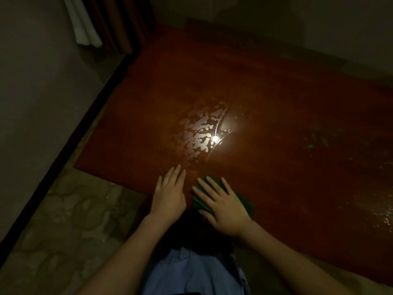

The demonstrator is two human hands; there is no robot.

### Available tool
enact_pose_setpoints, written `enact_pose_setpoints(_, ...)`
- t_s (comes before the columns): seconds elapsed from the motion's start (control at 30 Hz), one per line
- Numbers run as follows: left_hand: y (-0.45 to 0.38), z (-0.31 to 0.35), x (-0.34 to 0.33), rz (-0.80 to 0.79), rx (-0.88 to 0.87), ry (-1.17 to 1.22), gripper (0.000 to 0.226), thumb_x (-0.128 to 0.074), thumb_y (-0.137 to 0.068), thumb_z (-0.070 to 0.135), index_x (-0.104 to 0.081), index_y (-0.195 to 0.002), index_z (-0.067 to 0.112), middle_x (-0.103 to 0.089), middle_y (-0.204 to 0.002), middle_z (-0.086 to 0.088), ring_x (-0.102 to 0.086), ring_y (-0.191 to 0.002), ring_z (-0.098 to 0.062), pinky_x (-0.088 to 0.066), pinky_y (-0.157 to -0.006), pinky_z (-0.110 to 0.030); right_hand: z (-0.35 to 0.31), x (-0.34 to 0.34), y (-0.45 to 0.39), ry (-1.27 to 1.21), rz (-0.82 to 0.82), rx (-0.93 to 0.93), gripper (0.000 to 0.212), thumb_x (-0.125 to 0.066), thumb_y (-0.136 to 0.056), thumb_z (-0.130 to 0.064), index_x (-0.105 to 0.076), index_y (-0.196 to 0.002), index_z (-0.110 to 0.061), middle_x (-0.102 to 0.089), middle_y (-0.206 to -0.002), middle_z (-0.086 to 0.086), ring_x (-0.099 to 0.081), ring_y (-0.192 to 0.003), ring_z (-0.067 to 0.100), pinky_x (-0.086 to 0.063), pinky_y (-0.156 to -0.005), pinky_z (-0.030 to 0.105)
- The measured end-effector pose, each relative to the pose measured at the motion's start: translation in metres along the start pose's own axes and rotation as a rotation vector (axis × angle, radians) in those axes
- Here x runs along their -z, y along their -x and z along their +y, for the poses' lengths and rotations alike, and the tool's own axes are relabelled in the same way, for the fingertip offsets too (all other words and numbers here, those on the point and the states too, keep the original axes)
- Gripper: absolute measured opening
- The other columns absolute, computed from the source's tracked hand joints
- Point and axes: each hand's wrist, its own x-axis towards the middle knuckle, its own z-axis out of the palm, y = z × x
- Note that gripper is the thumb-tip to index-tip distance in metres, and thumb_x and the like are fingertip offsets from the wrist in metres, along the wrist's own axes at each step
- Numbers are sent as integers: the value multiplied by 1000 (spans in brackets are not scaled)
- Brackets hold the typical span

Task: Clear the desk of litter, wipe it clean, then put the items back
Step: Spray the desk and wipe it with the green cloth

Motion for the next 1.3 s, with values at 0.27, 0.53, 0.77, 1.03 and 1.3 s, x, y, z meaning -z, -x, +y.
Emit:
enact_pose_setpoints(0.27, 12, -9, -5, 46, 10, 91, 57, -32, -98, 12, -12, -151, 15, -6, -160, -1, -3, -146, -16, -3, -120, -37, 65, 1, 45, -96, 39, -374, 61, -10, -97, -58, -1, -152, -32, -8, -158, -2, -11, -147, 21, 3, -119, 42)
enact_pose_setpoints(0.53, 16, -29, -3, 172, 17, 236, 54, -36, -95, 5, -25, -148, 9, -21, -156, -6, -15, -144, -21, -12, -119, -35, 46, 44, -120, -143, 92, -517, 62, -17, -99, -53, 0, -152, -27, 4, -160, -1, 6, -147, 21, 10, -112, 44)
enact_pose_setpoints(0.77, 9, -47, 7, 272, 132, 280, 51, -41, -92, 0, -37, -143, 6, -32, -151, -9, -24, -140, -24, -20, -117, -37, -20, 11, -49, 19, -6, 174, 60, -24, -97, -53, -13, -152, -30, -11, -159, -2, -5, -145, 19, 4, -117, 47)
enact_pose_setpoints(1.03, 4, -24, 13, 205, 89, 356, 50, -35, -97, 5, -30, -147, 12, -23, -155, -2, -16, -142, -17, -18, -118, -36, 53, -11, 82, 30, -47, -77, 60, -14, -99, -56, -6, -153, -32, -19, -157, 0, -20, -144, 22, -1, -118, 41)
enact_pose_setpoints(1.3, -7, -3, 7, 150, 69, 332, 49, -36, -97, 7, -33, -145, 12, -26, -154, -3, -17, -142, -17, -19, -118, -38, 87, 30, -33, -189, 94, -848, 64, -19, -99, -54, 3, -152, -26, 7, -160, 2, 5, -147, 22, 1, -118, 51)
